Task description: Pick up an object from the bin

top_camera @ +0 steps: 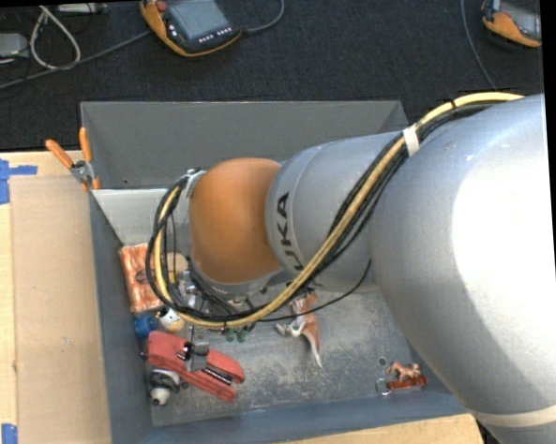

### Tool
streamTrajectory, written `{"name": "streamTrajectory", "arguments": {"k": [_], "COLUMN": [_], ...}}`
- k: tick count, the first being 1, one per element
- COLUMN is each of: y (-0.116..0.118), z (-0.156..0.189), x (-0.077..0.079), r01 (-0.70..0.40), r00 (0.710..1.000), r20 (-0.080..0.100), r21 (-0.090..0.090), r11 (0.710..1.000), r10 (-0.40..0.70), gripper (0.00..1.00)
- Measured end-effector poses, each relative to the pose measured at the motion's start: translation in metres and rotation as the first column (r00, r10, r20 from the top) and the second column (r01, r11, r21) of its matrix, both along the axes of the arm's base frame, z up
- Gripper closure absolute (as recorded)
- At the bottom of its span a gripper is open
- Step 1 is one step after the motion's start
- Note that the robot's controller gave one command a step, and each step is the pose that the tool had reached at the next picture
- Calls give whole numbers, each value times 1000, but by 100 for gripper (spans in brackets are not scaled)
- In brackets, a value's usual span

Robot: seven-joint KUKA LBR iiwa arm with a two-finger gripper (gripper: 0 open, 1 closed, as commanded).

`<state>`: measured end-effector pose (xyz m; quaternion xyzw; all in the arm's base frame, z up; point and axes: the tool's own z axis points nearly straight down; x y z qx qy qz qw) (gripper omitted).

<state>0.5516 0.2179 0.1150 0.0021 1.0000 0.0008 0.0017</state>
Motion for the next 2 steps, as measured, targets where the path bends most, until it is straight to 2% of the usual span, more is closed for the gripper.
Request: {"name": "streamTrajectory", "arguments": {"k": [1, 2], "y": [-5, -8], "z": [-19, -36], "x": [-40, -34], "r01": [73, 1], "r00": [997, 1000], "r20": [1, -3], "r21": [1, 0], "r11": [997, 1000], "r10": [-73, -1], "gripper": [0, 0]}}
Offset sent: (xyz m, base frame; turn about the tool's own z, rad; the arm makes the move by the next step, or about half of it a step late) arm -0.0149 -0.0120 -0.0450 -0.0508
